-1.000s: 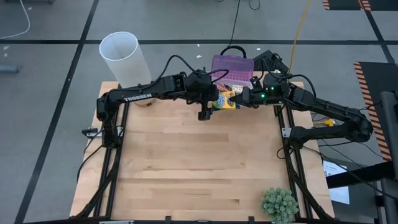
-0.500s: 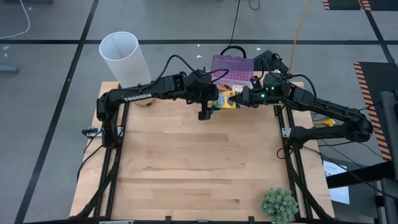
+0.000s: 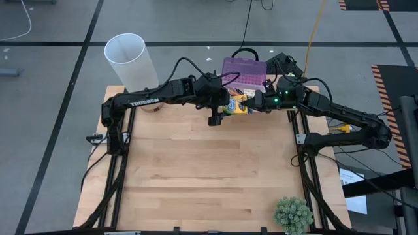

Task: Pick & place school supplies into a supply box
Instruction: Put the yellow pack of crayons into the purple supply box

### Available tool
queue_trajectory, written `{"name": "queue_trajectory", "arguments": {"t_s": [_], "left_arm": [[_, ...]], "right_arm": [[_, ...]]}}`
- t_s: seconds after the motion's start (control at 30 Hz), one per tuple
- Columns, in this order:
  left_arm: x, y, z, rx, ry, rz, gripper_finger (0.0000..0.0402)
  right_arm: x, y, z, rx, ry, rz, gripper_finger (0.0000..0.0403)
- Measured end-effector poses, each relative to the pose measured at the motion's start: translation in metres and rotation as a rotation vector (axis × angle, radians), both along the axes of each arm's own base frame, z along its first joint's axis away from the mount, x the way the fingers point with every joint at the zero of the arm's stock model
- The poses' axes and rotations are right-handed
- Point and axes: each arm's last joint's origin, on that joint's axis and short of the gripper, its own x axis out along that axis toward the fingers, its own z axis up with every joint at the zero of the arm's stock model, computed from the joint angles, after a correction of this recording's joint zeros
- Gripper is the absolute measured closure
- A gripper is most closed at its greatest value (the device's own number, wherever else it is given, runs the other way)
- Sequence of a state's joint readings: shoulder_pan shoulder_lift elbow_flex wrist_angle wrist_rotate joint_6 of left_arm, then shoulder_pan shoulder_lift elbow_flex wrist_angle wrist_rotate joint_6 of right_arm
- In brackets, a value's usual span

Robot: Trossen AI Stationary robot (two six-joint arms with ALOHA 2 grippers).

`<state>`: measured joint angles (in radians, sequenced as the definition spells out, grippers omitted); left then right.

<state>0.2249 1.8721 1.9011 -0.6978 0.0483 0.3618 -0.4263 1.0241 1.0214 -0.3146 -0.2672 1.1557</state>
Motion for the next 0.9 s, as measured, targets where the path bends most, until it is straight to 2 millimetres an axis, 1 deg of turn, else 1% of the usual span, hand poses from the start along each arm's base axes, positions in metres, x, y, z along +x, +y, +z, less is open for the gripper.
{"name": "queue_trajectory", "arguments": {"t_s": [0.37, 0.5, 0.6, 0.73, 0.9], "left_arm": [[0.0, 0.0, 0.0, 0.0, 0.0, 0.001, 0.0064], [0.0007, -0.0025, 0.0001, 0.04, 0.007, 0.055, 0.0063], [0.0009, -0.0041, 0.0, 0.046, 0.01, 0.068, 0.0048], [0.0018, -0.004, 0.0012, 0.045, -0.007, 0.07, 0.0009], [0.0018, -0.0042, 0.0011, 0.043, -0.006, 0.08, 0.0008]], "right_arm": [[0.0001, 0.0, 0.0002, -0.007, -0.002, 0.003, 0.0292], [0.0001, -0.0003, 0.0005, -0.016, -0.003, 0.004, 0.0292], [0.0001, -0.0003, 0.0005, -0.019, -0.002, 0.004, 0.0293], [-0.001, -0.0028, 0.0003, -0.017, -0.001, -0.008, 0.0293], [-0.0027, -0.0066, 0.0003, -0.016, -0.001, -0.023, 0.0293]]}}
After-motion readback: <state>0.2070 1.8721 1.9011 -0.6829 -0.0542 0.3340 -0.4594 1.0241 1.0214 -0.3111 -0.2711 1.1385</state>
